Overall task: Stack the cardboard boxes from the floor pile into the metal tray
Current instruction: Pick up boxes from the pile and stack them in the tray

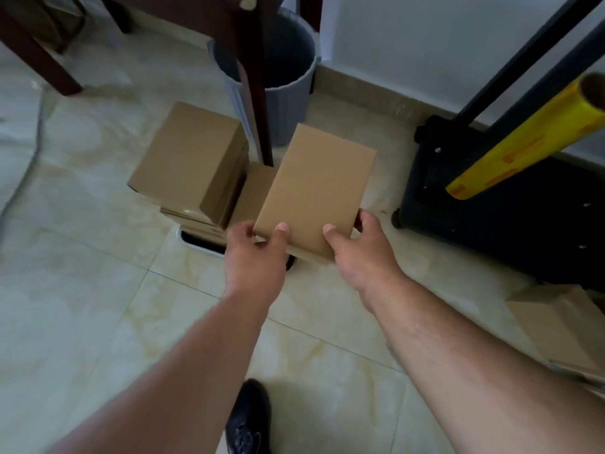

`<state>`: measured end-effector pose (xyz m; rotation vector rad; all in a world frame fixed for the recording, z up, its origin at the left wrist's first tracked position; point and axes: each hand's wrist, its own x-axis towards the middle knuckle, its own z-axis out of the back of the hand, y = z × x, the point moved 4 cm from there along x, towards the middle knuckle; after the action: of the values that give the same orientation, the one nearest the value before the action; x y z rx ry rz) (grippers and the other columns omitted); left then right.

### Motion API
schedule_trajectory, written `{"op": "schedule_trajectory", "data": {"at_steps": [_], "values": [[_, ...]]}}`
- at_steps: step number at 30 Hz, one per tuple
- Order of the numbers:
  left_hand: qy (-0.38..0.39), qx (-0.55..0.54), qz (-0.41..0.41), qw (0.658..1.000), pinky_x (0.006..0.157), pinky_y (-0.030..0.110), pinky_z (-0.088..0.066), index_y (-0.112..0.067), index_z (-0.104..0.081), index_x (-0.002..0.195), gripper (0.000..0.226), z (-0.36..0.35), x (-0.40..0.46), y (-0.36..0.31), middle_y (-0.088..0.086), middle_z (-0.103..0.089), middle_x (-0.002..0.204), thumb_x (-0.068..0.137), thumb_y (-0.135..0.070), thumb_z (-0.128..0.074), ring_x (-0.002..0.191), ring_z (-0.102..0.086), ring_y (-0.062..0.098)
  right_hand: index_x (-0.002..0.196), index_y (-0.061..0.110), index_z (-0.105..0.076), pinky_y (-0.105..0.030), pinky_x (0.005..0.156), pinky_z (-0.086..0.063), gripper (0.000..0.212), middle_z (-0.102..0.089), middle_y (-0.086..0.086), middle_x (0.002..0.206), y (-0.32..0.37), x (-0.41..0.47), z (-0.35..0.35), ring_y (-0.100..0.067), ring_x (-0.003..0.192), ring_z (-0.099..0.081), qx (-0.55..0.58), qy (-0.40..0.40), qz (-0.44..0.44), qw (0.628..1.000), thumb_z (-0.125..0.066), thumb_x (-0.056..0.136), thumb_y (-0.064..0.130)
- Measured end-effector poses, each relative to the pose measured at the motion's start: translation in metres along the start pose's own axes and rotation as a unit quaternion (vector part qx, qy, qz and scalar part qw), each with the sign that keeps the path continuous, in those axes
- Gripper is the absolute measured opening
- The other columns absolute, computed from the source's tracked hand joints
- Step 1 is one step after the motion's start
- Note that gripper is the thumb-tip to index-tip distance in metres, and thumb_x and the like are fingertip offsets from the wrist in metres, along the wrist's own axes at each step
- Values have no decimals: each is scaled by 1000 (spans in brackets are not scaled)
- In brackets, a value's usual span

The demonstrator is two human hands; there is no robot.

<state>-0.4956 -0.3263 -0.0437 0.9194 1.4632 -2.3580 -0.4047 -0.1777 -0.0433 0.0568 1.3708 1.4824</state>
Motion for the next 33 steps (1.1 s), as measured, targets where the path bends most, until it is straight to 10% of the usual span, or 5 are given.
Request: {"op": "schedule_trajectory", "data": {"at_steps": [12, 16, 33], "values": [[-20, -85, 89, 992, 82, 20, -43, -31, -46, 152, 58, 27, 52, 21, -29, -56, 101, 99, -29, -69, 94, -59, -3, 141, 24, -47, -8, 59, -34, 46, -47, 30, 91, 1, 27, -68, 12, 76, -47, -27, 20, -14, 999, -66, 99, 28], [-16, -105, 105, 989, 97, 29, -35, -29, -30, 162, 74, 27, 57, 28, -18, -54, 145, 99, -32, -69, 118, -51, 6, 140, 26, -47, -2, 51, -35, 45, -47, 31, 89, 1, 31, -72, 14, 73, -47, -36, 21, -14, 999, -65, 99, 27], [-24, -106, 99, 989, 97, 26, -32, -28, -24, 163, 79, 40, 68, 26, -15, -46, 156, 99, -31, -69, 116, -45, 2, 140, 27, -47, -3, 52, -37, 46, -49, 32, 91, 2, 45, -94, 14, 75, -49, -40, 44, -11, 998, -66, 99, 30]]}}
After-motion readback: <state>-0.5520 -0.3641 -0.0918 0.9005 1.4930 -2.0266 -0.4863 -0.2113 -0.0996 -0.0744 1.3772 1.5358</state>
